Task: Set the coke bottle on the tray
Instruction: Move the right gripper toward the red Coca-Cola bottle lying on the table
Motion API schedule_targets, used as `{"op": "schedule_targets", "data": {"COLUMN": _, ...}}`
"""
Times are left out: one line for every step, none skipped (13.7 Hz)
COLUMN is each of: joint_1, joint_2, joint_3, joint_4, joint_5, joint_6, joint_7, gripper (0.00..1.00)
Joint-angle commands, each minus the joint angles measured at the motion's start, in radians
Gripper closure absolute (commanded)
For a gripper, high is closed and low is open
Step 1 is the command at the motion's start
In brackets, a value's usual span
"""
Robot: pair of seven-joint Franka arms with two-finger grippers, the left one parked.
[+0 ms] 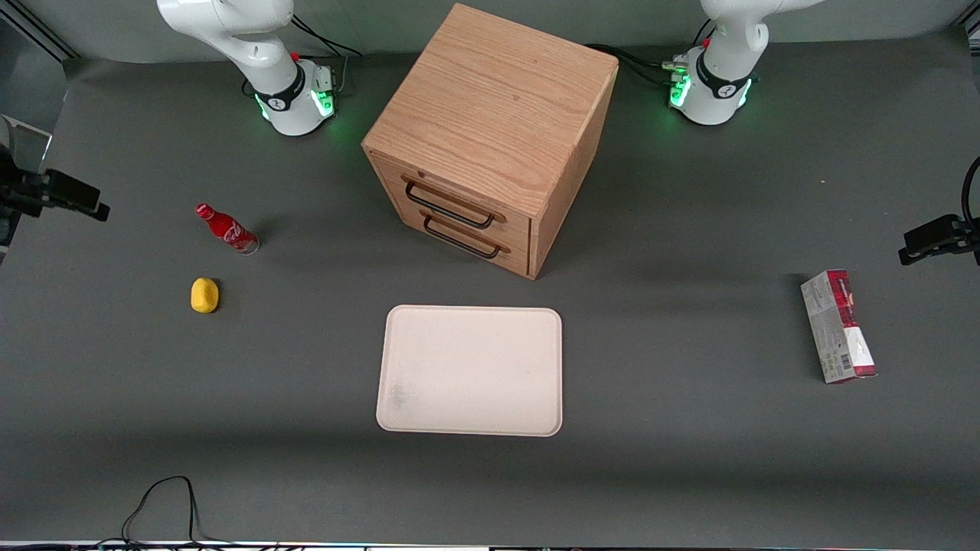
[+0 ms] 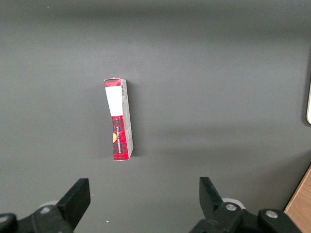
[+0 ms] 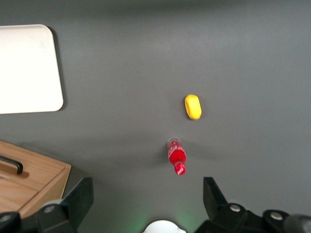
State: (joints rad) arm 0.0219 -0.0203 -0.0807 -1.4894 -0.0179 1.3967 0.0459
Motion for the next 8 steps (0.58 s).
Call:
{"op": "schedule_targets", "data": {"joint_1": 0.01, "joint_2": -0.211, "joint_3": -0.036, "joint_4": -0.217, "joint_5": 0.003, "joint_6": 0.033, "joint_7": -0.053, "gripper": 0.0}}
{"op": "schedule_targets", "data": {"joint_1": 0.012, "joint_2": -0.258, "joint_3": -0.053, "joint_4": -0.274, "joint_5": -0.007, "joint_6": 0.053, "joint_7": -0.07, "gripper": 0.0}}
{"op": "schedule_targets", "data": {"joint_1": 0.012, "joint_2": -0.3, "joint_3": -0.056, "joint_4": -0.328, "joint_5": -0.017, "joint_6": 0.071, "joint_7": -0.093, "gripper": 0.0}}
{"op": "schedule_targets", "data": {"joint_1": 0.012, "joint_2": -0.346, "joint_3": -0.071, "joint_4": -0.389, "joint_5": -0.019, "joint_6": 0.097, "joint_7": -0.119, "gripper": 0.0}}
{"op": "schedule_targets", "data": {"joint_1": 0.013, "joint_2": -0.401, "joint_3": -0.079, "joint_4": -0.461, "joint_5": -0.02, "joint_6": 0.126, "joint_7": -0.13, "gripper": 0.0}}
{"op": "schedule_targets", "data": {"joint_1": 0.015, "joint_2": -0.455, "joint_3": -0.079, "joint_4": -0.529, "joint_5": -0.04, "joint_6": 0.149, "joint_7": -0.132, "gripper": 0.0}}
{"op": "schedule_targets", "data": {"joint_1": 0.02, "joint_2": -0.505, "joint_3": -0.079, "joint_4": -0.589, "joint_5": -0.074, "joint_6": 0.18, "joint_7": -0.155, "gripper": 0.0}}
{"op": "schedule_targets", "data": {"joint_1": 0.018, "joint_2": -0.56, "joint_3": -0.08, "joint_4": -0.654, "joint_5": -0.082, "joint_6": 0.215, "joint_7": -0.184, "gripper": 0.0}}
